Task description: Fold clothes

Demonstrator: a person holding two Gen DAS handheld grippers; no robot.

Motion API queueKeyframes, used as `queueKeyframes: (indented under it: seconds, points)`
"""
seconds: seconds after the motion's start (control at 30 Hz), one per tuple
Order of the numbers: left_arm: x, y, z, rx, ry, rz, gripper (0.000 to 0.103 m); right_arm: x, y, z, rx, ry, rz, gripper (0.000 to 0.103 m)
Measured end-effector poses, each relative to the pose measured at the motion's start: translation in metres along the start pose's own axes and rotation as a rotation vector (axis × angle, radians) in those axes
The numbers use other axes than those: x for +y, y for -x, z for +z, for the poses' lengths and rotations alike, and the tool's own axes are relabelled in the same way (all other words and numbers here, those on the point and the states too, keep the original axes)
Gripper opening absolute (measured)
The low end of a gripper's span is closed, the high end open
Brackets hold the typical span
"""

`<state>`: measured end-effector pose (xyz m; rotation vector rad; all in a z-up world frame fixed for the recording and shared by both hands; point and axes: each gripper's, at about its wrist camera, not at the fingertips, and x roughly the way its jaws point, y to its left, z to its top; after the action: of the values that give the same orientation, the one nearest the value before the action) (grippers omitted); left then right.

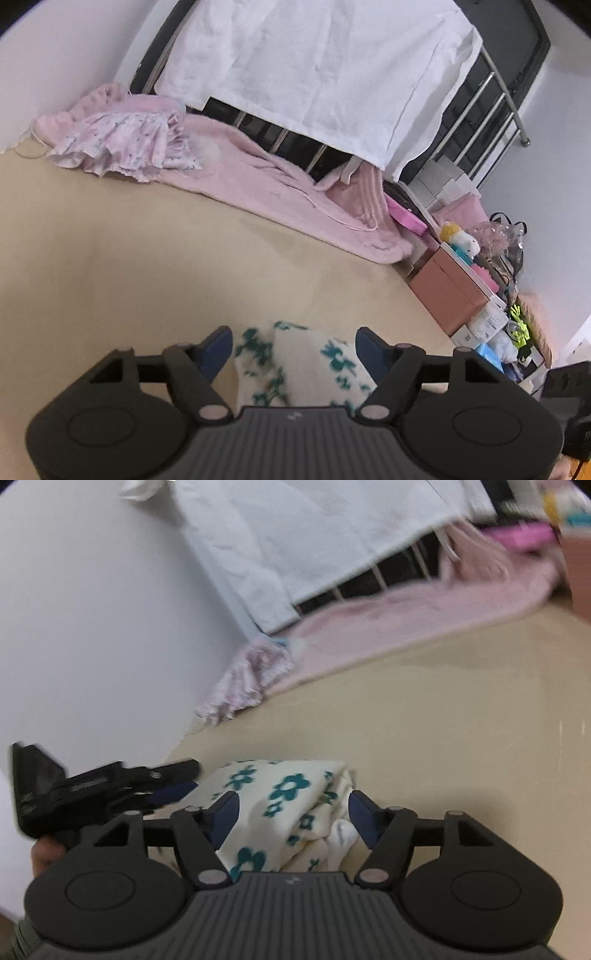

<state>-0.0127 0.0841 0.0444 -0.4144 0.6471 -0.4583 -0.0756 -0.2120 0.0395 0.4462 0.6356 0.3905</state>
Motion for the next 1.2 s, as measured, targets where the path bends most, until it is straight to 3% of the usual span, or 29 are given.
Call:
queueKeyframes:
  seconds: [0.07, 0.1, 0.13, 0.17, 0.2, 0.27, 0.33, 0.37, 0.43, 0.5, 0.57, 0.63, 0.67, 0.7, 0.73, 0.8, 0.97, 1.0, 1.07, 1.1, 1.13, 1.17, 1.2]
  points:
    - [-0.003, -0.016, -0.003, 0.036, 0.000, 0.054, 0.054, -0.004, -0.015, -0.002, 0.049, -0.046, 0.034, 0.066]
    - [-0.001, -0.025, -0.006, 0.076, 0.013, 0.053, 0.038, -0.006, -0.021, -0.004, 0.065, -0.072, 0.051, 0.062]
    - [0.004, -0.030, -0.012, 0.093, 0.056, 0.031, 0.037, -0.008, -0.024, -0.008, 0.054, -0.105, 0.067, 0.056]
    - [0.008, -0.029, -0.018, 0.071, 0.093, 0.013, 0.037, -0.011, -0.027, -0.010, 0.048, -0.136, 0.093, 0.035]
    - [0.009, -0.029, -0.021, 0.059, 0.088, 0.011, 0.037, -0.014, -0.029, -0.011, 0.044, -0.169, 0.119, 0.028]
    - [0.008, -0.025, -0.022, 0.046, 0.082, 0.019, 0.037, -0.019, -0.033, -0.010, 0.052, -0.224, 0.138, 0.027]
    - [0.007, -0.013, -0.019, 0.038, 0.090, 0.041, 0.050, -0.019, -0.032, -0.009, 0.056, -0.218, 0.135, 0.031]
    - [0.006, -0.006, -0.018, 0.033, 0.090, 0.053, 0.056, -0.016, -0.025, -0.006, 0.045, -0.190, 0.117, 0.040]
    - [0.001, 0.022, -0.020, 0.012, 0.056, 0.087, 0.083, -0.009, -0.010, -0.002, 0.024, -0.134, 0.080, 0.059]
    - [-0.003, 0.036, -0.028, 0.025, 0.039, 0.105, 0.086, -0.004, 0.001, -0.003, 0.026, -0.094, 0.063, 0.087]
    - [-0.008, 0.042, -0.037, 0.045, 0.042, 0.119, 0.081, 0.000, 0.009, -0.006, 0.042, -0.069, 0.059, 0.088]
    - [-0.010, 0.039, -0.041, 0.046, 0.053, 0.109, 0.072, 0.002, 0.004, -0.012, 0.072, -0.080, 0.062, 0.082]
    - [-0.010, 0.036, -0.041, 0.045, 0.069, 0.100, 0.066, 0.002, -0.002, -0.015, 0.082, -0.090, 0.067, 0.065]
    - [-0.008, 0.032, -0.040, 0.061, 0.098, 0.086, 0.050, 0.001, -0.008, -0.016, 0.091, -0.106, 0.077, 0.056]
    - [-0.005, 0.028, -0.038, 0.078, 0.130, 0.070, 0.043, -0.001, -0.014, -0.016, 0.093, -0.131, 0.086, 0.055]
    - [0.006, 0.019, -0.037, 0.098, 0.205, 0.040, 0.043, -0.006, -0.020, -0.018, 0.085, -0.165, 0.095, 0.043]
    - [0.025, -0.012, -0.026, 0.125, 0.324, -0.031, 0.041, -0.015, -0.027, -0.003, 0.061, -0.156, 0.071, 0.033]
    - [0.023, -0.014, -0.022, 0.125, 0.321, -0.025, 0.045, -0.017, -0.027, 0.002, 0.061, -0.148, 0.065, 0.033]
    - [0.022, -0.011, -0.014, 0.101, 0.304, 0.000, 0.061, -0.023, -0.024, 0.011, 0.079, -0.154, 0.063, 0.041]
    - [0.022, -0.008, -0.010, 0.080, 0.291, 0.017, 0.081, -0.025, -0.021, 0.015, 0.083, -0.156, 0.062, 0.053]
    - [0.025, -0.006, -0.006, 0.065, 0.282, 0.036, 0.092, -0.028, -0.013, 0.018, 0.071, -0.158, 0.055, 0.065]
    - [0.029, -0.011, -0.002, 0.075, 0.287, 0.044, 0.092, -0.032, -0.009, 0.020, 0.063, -0.166, 0.036, 0.091]
    - [0.033, -0.015, 0.002, 0.086, 0.292, 0.052, 0.092, -0.035, -0.004, 0.022, 0.056, -0.174, 0.018, 0.096]
